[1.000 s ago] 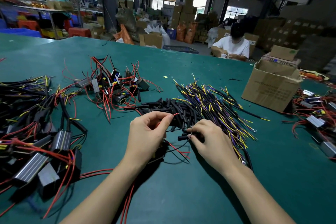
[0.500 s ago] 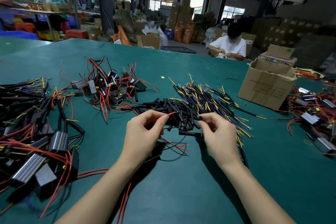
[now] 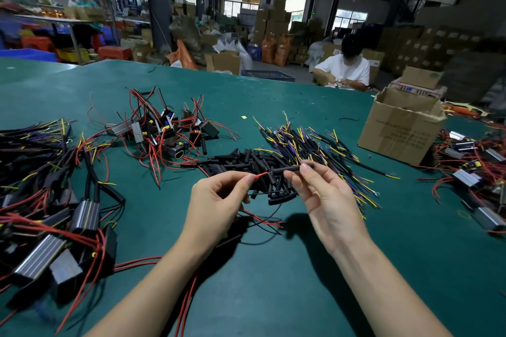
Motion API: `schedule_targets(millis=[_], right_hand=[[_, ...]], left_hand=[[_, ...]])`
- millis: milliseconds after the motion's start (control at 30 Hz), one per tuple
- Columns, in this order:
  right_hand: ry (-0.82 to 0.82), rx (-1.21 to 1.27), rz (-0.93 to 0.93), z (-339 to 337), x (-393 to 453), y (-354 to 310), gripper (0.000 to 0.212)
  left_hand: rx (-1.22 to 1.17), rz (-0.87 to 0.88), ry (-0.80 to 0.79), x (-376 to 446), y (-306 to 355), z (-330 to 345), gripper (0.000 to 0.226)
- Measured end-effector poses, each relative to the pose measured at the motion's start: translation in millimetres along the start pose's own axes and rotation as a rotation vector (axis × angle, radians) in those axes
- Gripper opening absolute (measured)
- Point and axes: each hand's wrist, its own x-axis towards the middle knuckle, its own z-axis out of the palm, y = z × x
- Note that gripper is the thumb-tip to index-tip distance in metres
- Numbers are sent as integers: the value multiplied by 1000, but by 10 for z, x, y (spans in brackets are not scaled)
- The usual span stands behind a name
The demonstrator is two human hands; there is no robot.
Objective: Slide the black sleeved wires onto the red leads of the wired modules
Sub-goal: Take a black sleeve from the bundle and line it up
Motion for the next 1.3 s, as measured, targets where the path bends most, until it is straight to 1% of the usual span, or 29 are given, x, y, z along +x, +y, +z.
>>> schedule_targets(millis=[300,500,733,867,967,1067,1200,1300], right_hand=[[28,1,29,-7,1,52,8],[97,-8,65,-35,16,62,8],[62,-35,73,-24,3,86,5],[-14,-131,53,-9,-18,91,4],[-59,-281,18,-7,-37,107,5],[-76,-455,-34,-16,-50,110,5],[-95,-504,-75,-16,-66,101,3],[-82,-510,-100,-9,-66,106,5]], left_hand=[[-12,-9,-16,-1,-9,3,11],[-22,-11,-13,-6,-20,0,12],[-2,7,-24,-9,-19,-2,12],[-2,4,-34,-6,-20,-6,11],[43,7,-79,-10,-1,-14,17],[135,52,-132,-8,27,-39,24],[195,30,-215,22,62,-120,29],[278,38,-317,32,82,-213,27]])
